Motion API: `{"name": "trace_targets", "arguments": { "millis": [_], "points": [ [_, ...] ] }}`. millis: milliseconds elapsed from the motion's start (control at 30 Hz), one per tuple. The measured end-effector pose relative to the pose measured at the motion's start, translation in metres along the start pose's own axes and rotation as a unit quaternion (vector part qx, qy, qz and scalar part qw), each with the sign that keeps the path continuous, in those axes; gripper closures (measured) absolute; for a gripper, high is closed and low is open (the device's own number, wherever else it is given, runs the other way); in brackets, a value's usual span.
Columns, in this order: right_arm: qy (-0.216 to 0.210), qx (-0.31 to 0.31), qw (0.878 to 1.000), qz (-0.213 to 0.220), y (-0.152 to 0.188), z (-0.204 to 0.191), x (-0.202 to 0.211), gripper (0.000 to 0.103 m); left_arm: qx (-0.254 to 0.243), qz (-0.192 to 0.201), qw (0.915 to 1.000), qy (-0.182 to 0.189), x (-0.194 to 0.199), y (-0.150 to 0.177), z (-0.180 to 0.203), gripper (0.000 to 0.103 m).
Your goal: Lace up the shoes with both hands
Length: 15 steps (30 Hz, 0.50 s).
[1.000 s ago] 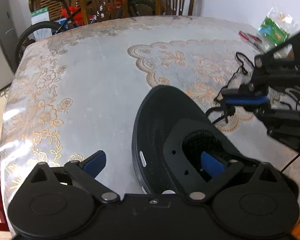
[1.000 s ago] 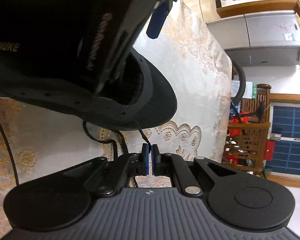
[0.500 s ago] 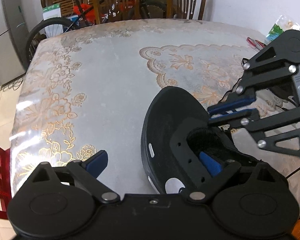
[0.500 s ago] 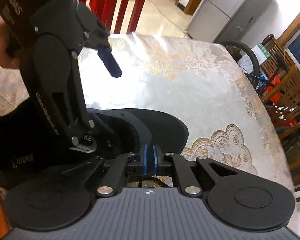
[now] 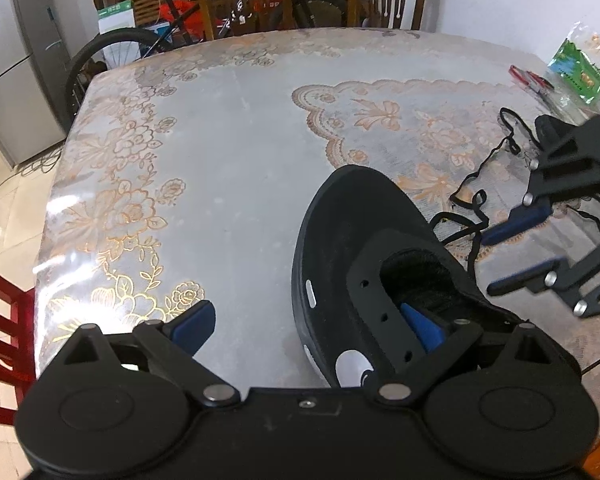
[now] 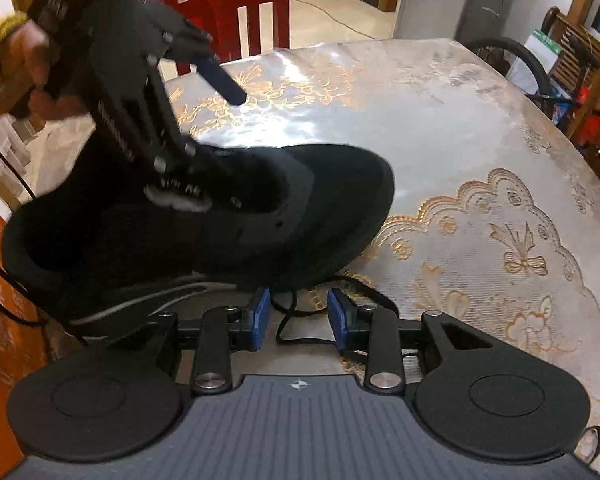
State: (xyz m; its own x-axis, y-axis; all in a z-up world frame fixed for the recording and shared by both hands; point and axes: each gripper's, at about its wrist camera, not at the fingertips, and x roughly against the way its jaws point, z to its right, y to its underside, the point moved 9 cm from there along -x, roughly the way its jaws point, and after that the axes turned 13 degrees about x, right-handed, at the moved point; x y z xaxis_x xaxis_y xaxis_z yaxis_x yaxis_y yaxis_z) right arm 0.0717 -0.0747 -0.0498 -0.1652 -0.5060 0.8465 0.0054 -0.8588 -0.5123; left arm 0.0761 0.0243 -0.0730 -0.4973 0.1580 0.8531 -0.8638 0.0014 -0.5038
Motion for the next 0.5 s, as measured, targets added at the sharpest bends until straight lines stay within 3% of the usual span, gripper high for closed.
{"name": "trace_targets", "arguments": {
  "millis": [167, 233, 300, 400, 500],
  "points": [
    [-0.002, 0.009, 1.0, 0.009, 0.005, -0.009, -0.016, 0.072, -0.006, -0.003, 0.9998, -0.016, 0.001, 0.0, 0.001, 0.005],
    [0.0, 0.009, 1.0, 0.01, 0.007, -0.008, -0.02, 0.082, -0.006, -0.006, 0.9998, -0.016, 0.001, 0.001, 0.001, 0.004],
    [0.005, 0.01, 1.0, 0.01, 0.008, -0.007, -0.021, 0.102, -0.004, -0.007, 0.9998, -0.016, 0.0, 0.0, 0.0, 0.003],
    [0.04, 0.023, 0.999, 0.002, -0.001, 0.001, -0.01, 0.102, -0.004, -0.001, 0.9998, -0.022, -0.001, 0.0, 0.001, 0.003],
    [0.096, 0.096, 0.99, -0.025, -0.021, 0.0, 0.01, 0.102, -0.007, 0.007, 0.9997, -0.021, -0.002, 0.0, 0.003, 0.003]
  ]
}}
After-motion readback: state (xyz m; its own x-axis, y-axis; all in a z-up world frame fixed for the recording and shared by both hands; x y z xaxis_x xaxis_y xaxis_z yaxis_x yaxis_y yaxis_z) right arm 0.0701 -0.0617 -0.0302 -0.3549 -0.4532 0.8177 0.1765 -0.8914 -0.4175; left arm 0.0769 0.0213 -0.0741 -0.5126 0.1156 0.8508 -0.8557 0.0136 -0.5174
